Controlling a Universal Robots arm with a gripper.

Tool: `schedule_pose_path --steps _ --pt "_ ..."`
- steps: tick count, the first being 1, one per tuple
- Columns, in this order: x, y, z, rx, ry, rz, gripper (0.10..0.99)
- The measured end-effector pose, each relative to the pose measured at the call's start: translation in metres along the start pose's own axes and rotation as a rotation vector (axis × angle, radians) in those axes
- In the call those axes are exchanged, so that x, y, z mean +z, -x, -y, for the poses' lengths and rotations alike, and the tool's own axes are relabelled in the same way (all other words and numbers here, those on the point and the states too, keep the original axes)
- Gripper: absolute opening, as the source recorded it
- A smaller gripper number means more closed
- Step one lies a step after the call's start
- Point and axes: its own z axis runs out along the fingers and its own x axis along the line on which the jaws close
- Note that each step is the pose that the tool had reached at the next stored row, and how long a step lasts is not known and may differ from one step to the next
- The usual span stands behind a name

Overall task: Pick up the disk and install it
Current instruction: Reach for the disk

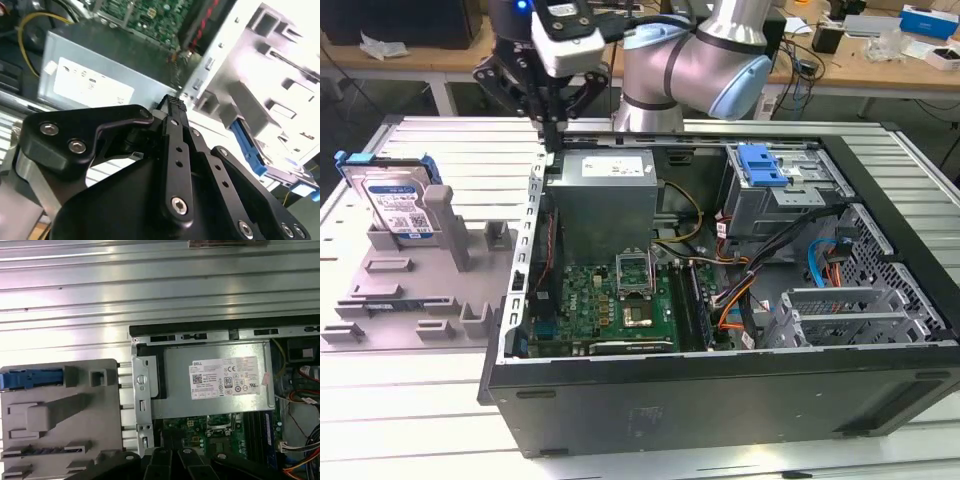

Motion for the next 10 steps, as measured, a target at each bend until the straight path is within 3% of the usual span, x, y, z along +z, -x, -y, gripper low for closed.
schedule_pose_path --steps 1,3,10 --pt "0.0001 -0.0052 -0.0007 0.0 0.0 -0.0019 0.106" --pt "0.0004 -0.0234 -0.0047 0.0 -0.001 -0.0069 0.106" --pt "0.001 -0.0536 -0.0104 0.0 -0.001 -0.0126 0.106"
